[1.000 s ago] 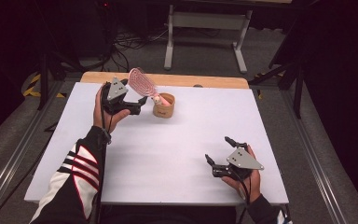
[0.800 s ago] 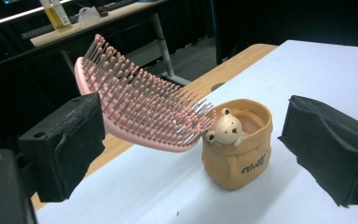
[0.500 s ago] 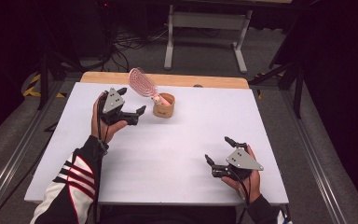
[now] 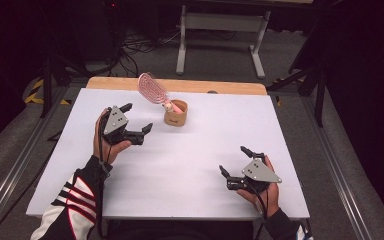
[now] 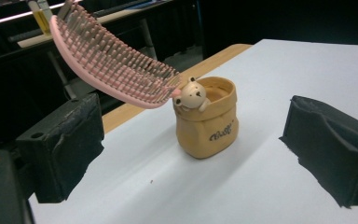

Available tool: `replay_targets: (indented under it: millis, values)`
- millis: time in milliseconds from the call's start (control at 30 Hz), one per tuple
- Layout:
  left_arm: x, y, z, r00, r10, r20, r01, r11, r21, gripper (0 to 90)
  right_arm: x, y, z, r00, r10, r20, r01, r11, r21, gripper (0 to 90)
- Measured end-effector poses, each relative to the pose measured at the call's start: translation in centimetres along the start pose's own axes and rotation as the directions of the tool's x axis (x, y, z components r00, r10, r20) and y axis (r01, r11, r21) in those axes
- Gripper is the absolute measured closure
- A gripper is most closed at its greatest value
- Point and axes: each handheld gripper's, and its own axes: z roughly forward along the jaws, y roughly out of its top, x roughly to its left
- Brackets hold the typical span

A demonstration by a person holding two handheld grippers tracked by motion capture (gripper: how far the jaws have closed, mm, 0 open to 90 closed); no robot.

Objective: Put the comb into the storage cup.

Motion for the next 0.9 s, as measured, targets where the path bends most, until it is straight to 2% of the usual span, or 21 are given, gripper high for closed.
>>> replay_targets:
  millis: [133,400,600,900]
  values:
    - [-0.4,-0.1,-0.3,0.9999,0.013,0.009,-0.013,0.9999,0.009,6.0,0.0,0.0,-0.1,1.0,-0.003,0.003,0.003,1.0,-0.002,10.5]
    - [-1.2,0.0,-1.0,0.9988,0.029,0.039,-0.029,0.9996,-0.002,5.7,-0.1,0.1,-0.2,0.9999,-0.003,0.01,0.004,1.0,-0.008,10.5]
    - [-2.1,-0.1,-1.4,0.9973,0.059,0.044,-0.059,0.9982,0.005,5.3,-0.1,0.2,-0.3,0.9999,-0.01,0.009,0.011,1.0,-0.014,10.4]
    - [-2.8,-0.1,-2.3,0.9961,0.049,0.074,-0.048,0.9987,-0.019,6.2,-0.1,0.2,-0.4,0.9999,-0.01,0.013,0.01,1.0,-0.014,10.4]
